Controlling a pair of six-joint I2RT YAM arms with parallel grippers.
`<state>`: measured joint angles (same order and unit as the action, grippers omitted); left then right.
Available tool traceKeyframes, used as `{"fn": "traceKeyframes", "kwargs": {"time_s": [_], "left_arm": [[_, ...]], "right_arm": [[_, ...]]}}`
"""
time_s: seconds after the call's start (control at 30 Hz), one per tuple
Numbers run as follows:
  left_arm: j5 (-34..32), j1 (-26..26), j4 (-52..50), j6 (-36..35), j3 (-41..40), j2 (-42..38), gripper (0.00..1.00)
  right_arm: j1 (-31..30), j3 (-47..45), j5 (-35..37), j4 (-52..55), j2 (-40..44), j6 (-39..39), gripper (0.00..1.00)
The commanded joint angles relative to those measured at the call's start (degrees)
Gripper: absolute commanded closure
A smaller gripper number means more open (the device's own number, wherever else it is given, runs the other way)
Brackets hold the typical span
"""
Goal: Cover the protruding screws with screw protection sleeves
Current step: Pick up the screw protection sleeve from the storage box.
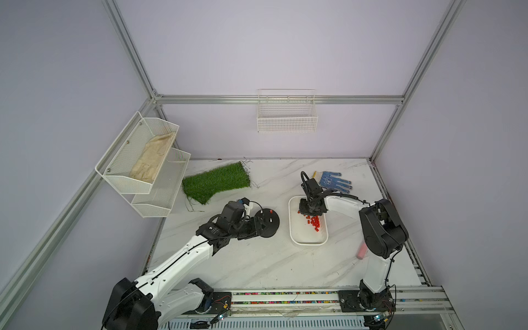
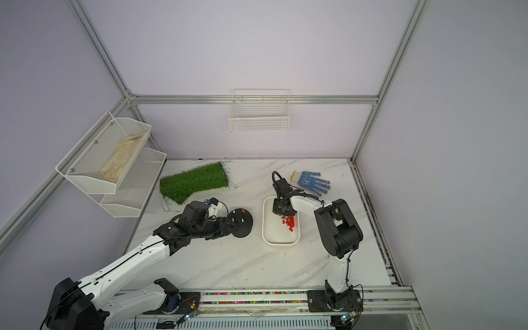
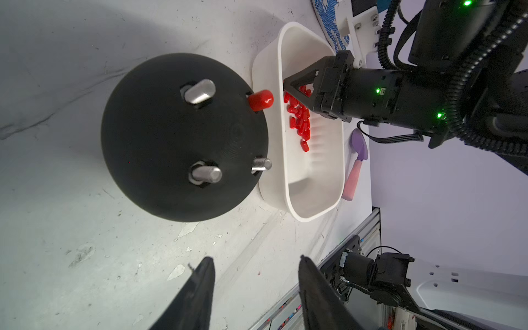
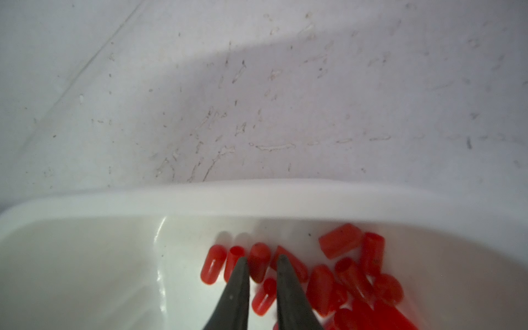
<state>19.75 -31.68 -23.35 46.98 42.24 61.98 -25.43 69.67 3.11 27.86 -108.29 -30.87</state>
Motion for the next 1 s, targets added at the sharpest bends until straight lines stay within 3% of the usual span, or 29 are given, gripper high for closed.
{"fn": "traceKeyframes", "kwargs": {"time_s": [0.0, 0.97], "left_arm": [[0.4, -0.4, 2.1, 0.4, 2.2, 0.2, 0.51], [0.0, -0.7, 3.2, 1.5, 0.4, -0.9, 0.51]], "right_arm": [[0.5, -1.7, -0.1, -0.1, -0.6, -0.9, 0.76], [0.4, -4.9, -0.8, -0.7, 2.6, -2.0, 0.79]]}}
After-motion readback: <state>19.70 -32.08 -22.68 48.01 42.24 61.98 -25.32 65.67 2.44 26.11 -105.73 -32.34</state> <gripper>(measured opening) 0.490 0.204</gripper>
